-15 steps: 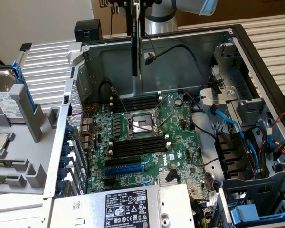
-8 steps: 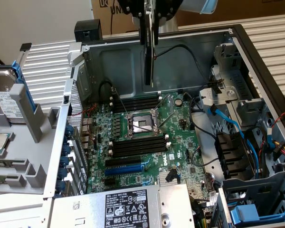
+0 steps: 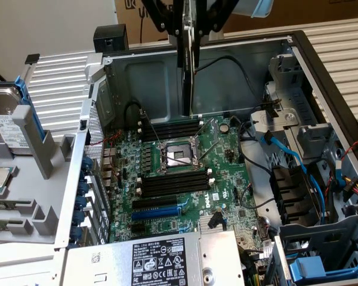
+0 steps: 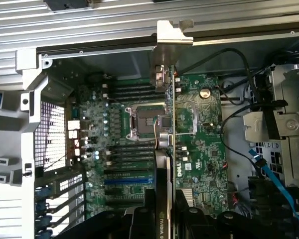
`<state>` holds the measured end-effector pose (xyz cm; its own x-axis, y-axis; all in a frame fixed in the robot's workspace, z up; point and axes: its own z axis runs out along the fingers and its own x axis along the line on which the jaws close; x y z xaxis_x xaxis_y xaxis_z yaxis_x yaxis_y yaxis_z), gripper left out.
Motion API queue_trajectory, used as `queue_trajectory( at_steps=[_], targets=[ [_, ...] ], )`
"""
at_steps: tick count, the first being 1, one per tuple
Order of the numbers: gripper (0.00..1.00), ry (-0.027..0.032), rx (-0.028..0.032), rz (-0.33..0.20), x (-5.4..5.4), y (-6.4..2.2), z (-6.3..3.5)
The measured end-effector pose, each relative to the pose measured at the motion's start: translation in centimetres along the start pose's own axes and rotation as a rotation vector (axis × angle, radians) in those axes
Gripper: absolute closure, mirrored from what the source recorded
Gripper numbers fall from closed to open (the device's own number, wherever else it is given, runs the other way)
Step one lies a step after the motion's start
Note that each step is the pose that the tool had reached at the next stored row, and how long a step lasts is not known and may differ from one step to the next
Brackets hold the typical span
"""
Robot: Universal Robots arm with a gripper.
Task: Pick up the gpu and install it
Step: 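Pick up the gpu and move the gpu toward the slot, then insert the gpu into the slot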
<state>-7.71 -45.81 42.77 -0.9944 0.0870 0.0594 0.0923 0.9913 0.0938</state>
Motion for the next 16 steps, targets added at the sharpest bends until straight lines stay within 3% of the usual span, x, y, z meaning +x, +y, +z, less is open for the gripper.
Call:
queue_trajectory(
  at_steps=[16],
  targets=[
    [0.74, 0.0189, 0.0018, 0.002, 0.0, 0.0, 0.04]
  ],
)
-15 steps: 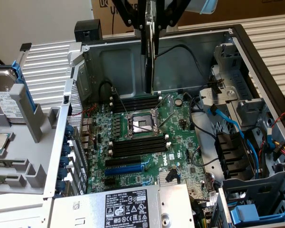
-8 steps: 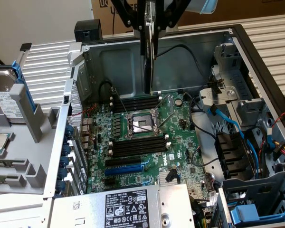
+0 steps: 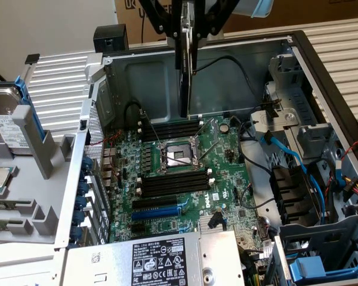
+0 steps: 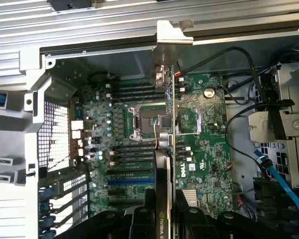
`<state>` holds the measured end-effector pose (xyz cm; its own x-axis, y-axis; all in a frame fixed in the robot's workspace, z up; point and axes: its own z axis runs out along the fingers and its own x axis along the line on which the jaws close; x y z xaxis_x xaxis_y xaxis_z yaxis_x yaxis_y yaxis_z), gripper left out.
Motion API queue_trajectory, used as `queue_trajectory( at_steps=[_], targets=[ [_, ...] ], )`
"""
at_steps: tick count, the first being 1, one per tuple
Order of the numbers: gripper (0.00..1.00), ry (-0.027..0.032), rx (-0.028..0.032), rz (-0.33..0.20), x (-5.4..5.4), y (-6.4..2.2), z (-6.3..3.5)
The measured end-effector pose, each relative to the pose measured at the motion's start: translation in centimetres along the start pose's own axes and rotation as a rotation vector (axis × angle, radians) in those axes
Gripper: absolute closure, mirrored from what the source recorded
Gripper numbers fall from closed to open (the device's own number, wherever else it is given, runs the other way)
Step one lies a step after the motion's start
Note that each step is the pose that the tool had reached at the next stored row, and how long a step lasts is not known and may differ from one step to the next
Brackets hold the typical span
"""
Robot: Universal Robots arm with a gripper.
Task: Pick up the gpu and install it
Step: 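Insert the gpu into the slot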
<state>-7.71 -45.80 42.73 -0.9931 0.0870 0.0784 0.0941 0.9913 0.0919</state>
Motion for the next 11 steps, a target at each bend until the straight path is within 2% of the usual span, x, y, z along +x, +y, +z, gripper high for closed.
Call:
queue_trajectory(
  at_steps=[7, 11],
  targets=[
    [0.74, 0.0084, 0.0007, 0.001, 0.0, 0.0, 0.0],
    [0.74, 0.0085, 0.0007, 0.001, 0.0, 0.0, 0.0]
  ],
)
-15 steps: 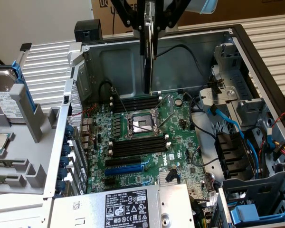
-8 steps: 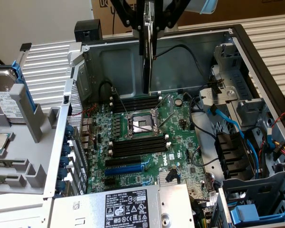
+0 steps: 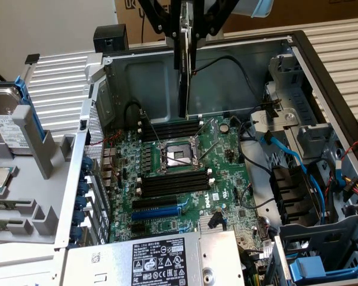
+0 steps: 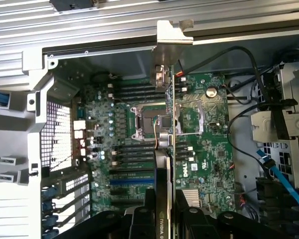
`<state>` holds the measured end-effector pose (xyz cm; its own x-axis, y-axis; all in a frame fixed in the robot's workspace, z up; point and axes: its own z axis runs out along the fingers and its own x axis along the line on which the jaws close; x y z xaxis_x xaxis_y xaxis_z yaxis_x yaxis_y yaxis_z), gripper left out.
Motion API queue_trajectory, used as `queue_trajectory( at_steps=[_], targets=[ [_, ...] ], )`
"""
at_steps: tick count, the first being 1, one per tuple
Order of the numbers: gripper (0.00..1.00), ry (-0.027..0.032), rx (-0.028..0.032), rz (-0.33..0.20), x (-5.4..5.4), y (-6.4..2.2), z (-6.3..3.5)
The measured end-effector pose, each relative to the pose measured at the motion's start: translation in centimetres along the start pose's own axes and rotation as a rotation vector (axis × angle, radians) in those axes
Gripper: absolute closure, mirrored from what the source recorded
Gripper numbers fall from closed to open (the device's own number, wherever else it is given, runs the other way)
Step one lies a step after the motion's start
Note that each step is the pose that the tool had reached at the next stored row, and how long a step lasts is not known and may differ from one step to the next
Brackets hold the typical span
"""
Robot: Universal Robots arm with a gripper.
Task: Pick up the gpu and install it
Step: 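Insert the gpu into the slot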
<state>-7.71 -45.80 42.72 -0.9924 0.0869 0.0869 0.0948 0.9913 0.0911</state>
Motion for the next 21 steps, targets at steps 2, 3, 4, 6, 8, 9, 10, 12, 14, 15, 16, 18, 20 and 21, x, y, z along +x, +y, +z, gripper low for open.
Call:
queue_trajectory(
  at_steps=[2, 3, 4, 6, 8, 9, 10, 12, 14, 15, 16, 18, 20, 21],
  targets=[
    [0.74, 0.0, 0.0, 0.0, 0.0, 0.0, 0.0],
    [0.74, 0.0002, 0.0006, -0.002, 0.0, 0.01, 0.0],
    [0.74, 0.0014, 0.0017, -0.016, 0.0, 0.01, 0.01],
    [0.74, 0.0047, 0.005, -0.052, 0.0, 0.01, 0.0],
    [0.74, 0.0081, 0.0082, -0.089, 0.0, 0.01, 0.0],
    [0.74, 0.0097, 0.0098, -0.106, 0.0, 0.01, 0.0],
    [0.74, 0.0113, 0.0114, -0.124, 0.0, 0.01, 0.0],
    [0.74, 0.0146, 0.0145, -0.16, 0.0, 0.01, 0.0],
    [0.74, 0.0181, 0.0179, -0.199, -0.37, 0.04, -0.02],
    [0.74, 0.0188, 0.0182, -0.203, -0.63, 0.07, -0.02],
    [0.74, 0.0193, 0.0187, -0.208, -0.88, 0.09, -0.03],
    [0.74, 0.0215, 0.0208, -0.233, -0.99, 0.09, -0.02],
    [0.74, 0.0244, 0.024, -0.269, -0.99, 0.1, -0.03],
    [0.74, 0.0259, 0.0255, -0.287, -1.0, 0.1, -0.02]
  ],
)
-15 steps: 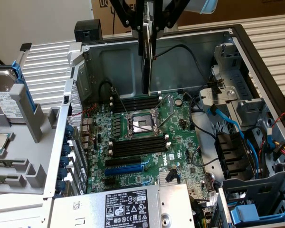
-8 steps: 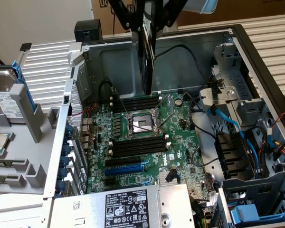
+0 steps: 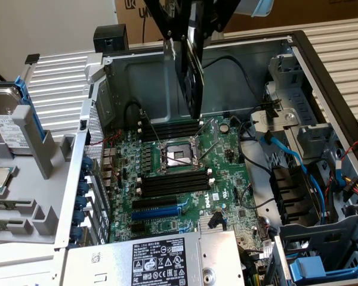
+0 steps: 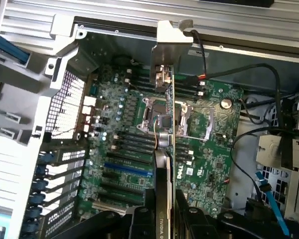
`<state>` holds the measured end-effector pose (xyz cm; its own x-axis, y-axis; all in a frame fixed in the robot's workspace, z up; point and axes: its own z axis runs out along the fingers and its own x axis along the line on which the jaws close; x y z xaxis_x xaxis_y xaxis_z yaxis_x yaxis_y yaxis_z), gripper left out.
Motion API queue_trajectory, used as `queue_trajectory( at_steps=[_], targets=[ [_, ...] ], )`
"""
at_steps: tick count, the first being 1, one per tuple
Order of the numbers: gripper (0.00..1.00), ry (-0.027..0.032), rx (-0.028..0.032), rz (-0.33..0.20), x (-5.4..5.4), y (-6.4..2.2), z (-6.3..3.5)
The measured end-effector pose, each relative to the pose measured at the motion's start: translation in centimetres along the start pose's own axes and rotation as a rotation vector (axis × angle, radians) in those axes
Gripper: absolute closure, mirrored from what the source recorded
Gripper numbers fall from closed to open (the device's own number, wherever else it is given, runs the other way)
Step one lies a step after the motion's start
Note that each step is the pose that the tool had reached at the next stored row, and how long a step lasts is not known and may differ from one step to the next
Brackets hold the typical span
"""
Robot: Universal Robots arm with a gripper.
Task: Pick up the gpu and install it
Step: 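Insert the gpu into the slot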
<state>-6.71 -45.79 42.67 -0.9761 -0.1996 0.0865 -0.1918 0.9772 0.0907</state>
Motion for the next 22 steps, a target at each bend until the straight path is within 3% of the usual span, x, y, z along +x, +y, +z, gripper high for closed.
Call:
queue_trajectory(
  at_steps=[22],
  targets=[
    [0.74, 0.0362, 0.0349, -0.399, -0.03, -0.03, 0.24]
  ],
)
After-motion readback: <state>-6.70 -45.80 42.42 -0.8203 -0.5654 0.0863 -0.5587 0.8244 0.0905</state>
